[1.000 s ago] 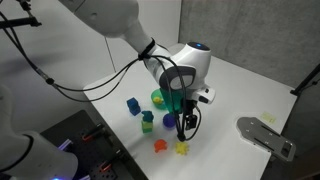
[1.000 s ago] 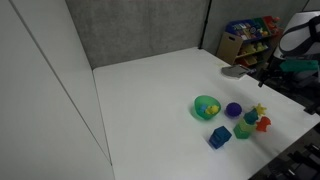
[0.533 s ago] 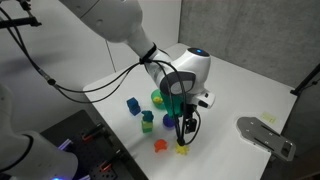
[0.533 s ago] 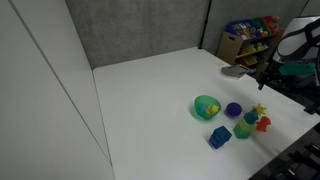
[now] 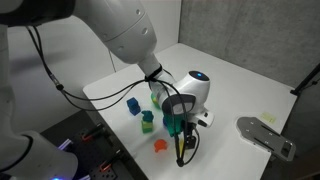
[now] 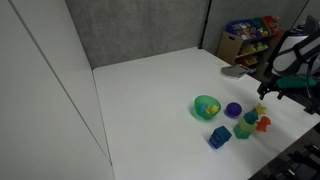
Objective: Put the star-shaped toy in the bowl
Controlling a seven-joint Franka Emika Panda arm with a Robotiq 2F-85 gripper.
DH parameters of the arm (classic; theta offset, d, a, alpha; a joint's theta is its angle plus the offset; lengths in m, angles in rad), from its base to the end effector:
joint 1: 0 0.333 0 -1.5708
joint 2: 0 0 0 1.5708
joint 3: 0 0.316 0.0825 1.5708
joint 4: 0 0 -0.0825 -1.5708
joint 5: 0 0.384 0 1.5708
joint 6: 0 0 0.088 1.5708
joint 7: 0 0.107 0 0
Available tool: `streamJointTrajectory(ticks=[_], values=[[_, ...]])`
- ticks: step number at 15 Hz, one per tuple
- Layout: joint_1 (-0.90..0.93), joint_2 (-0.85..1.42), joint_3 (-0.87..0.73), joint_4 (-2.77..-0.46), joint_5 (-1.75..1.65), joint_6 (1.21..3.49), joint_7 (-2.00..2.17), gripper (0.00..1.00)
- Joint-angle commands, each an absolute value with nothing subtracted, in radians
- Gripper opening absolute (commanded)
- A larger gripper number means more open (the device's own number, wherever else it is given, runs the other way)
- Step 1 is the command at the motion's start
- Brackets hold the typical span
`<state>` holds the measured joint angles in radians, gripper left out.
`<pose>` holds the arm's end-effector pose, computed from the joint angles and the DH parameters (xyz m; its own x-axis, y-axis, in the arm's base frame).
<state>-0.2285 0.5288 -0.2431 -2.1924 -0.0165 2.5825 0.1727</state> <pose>0.4765 -0.2501 0.1375 0.8136 -0.5723 -0.1024 -0.5564 -0.8176 0.1481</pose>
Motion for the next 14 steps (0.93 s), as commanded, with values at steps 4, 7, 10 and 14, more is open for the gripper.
streamJointTrajectory(ticks=[4,7,10,14], values=[[-0.271,0.668,-0.211,-2.138,0.022,2.67,0.105,1.0],[-0.291,0.703,-0.182,-2.125,0.049,2.696,0.065,1.0],[-0.306,0.736,-0.166,-2.105,0.063,2.707,0.04,1.0],[-0.311,0.77,-0.166,-2.078,0.065,2.71,0.033,1.0]])
